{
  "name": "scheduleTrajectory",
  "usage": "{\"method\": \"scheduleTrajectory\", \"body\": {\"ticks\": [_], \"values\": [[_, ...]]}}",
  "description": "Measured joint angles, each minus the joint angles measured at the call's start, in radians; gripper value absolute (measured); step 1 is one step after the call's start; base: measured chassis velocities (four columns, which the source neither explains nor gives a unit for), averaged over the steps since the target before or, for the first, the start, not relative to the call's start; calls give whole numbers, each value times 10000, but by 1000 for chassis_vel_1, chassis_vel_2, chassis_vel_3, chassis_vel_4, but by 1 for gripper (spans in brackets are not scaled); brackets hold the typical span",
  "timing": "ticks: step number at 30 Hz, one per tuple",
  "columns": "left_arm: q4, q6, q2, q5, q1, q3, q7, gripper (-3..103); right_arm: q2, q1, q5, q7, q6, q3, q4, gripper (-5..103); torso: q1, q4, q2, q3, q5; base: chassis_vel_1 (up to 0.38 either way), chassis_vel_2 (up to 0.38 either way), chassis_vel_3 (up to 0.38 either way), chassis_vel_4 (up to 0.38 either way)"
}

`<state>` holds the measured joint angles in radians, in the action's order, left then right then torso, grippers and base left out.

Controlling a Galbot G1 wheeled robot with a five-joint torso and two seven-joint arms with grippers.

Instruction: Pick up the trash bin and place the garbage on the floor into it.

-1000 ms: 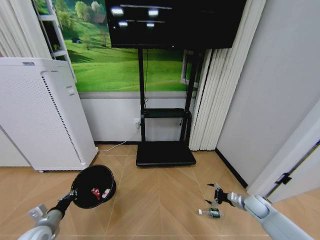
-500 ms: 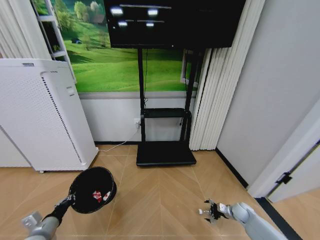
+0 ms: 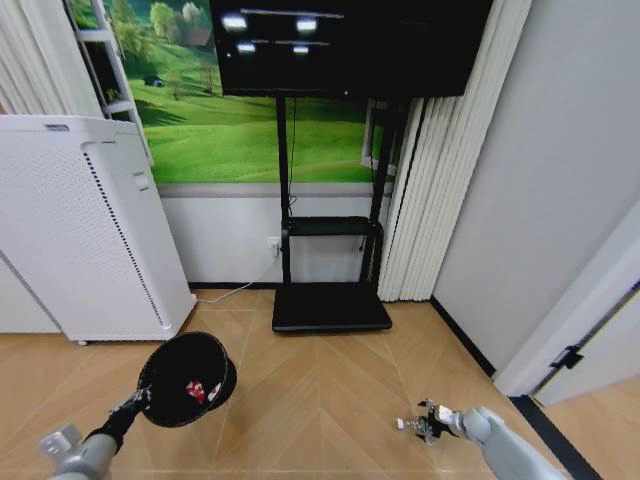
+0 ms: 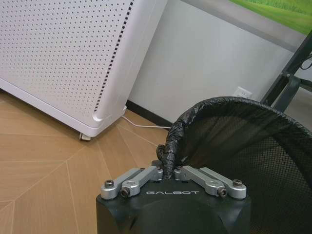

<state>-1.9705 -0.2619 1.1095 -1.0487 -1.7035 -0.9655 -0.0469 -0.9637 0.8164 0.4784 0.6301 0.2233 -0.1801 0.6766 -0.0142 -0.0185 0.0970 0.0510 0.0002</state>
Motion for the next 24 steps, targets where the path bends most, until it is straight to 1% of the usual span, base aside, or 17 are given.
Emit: {"method": "scheduleTrajectory", "body": {"ticks": [2,3,6,7,8,9,11,12,14,15,16,18,19,21,22,23,24], "values": [[3,-3,-16,-72,57,-2,-23,3,15,19,91,12,-7,-14,1,82,0,0,1,0,-2,0,0,0,0],[3,-3,-16,-72,57,-2,-23,3,15,19,91,12,-7,-14,1,82,0,0,1,0,-2,0,0,0,0],[29,-7,-36,-75,173,132,-94,3,68,125,81,84,1,-68,85,65,0,0,1,0,-1,0,0,0,0],[29,-7,-36,-75,173,132,-94,3,68,125,81,84,1,-68,85,65,0,0,1,0,-1,0,0,0,0],[37,-6,-55,-51,253,264,-145,3,130,237,-40,104,6,-99,231,60,0,1,0,0,-2,0,0,0,0],[37,-6,-55,-51,253,264,-145,3,130,237,-40,104,6,-99,231,60,0,1,0,0,-2,0,0,0,0],[61,-7,-90,13,430,516,-256,3,249,510,-340,140,6,-150,588,49,0,-2,1,0,-1,0,0,0,0],[61,-7,-90,13,430,516,-256,3,249,510,-340,140,6,-150,588,49,0,-2,1,0,-1,0,0,0,0],[64,-7,-135,39,593,732,-362,3,346,808,-698,141,-15,-246,1032,38,0,-3,0,0,-2,0,0,0,0],[75,-3,-194,61,685,918,-439,3,420,1032,-1078,141,-80,-351,1452,35,0,-1,1,0,3,0,0,0,0],[75,-3,-194,61,685,918,-439,3,420,1032,-1078,141,-80,-351,1452,35,0,-1,1,0,3,0,0,0,0],[163,189,-361,40,962,1646,-772,3,643,1586,-2604,142,-493,-554,2682,28,0,3,1,-1,-2,0,0,0,0],[163,189,-361,40,962,1646,-772,3,643,1586,-2604,142,-493,-554,2682,28,0,3,1,-1,-2,0,0,0,0],[122,297,-511,-276,1314,2737,-1458,3,806,2090,-4197,152,-713,-789,3846,22,0,-3,1,0,-2,0,0,0,0],[94,295,-556,-251,1489,3252,-1549,3,840,2300,-4857,41,-795,-907,4542,21,0,-9,0,-1,-2,0,0,0,0],[94,295,-556,-251,1489,3252,-1549,3,840,2300,-4857,41,-795,-907,4542,21,0,-9,0,-1,-2,0,0,0,0],[117,311,-572,27,1644,3726,-1530,3,848,2413,-5582,-214,-1061,-943,5353,21,0,-10,0,-1,-9,0,0,0,0]]}}
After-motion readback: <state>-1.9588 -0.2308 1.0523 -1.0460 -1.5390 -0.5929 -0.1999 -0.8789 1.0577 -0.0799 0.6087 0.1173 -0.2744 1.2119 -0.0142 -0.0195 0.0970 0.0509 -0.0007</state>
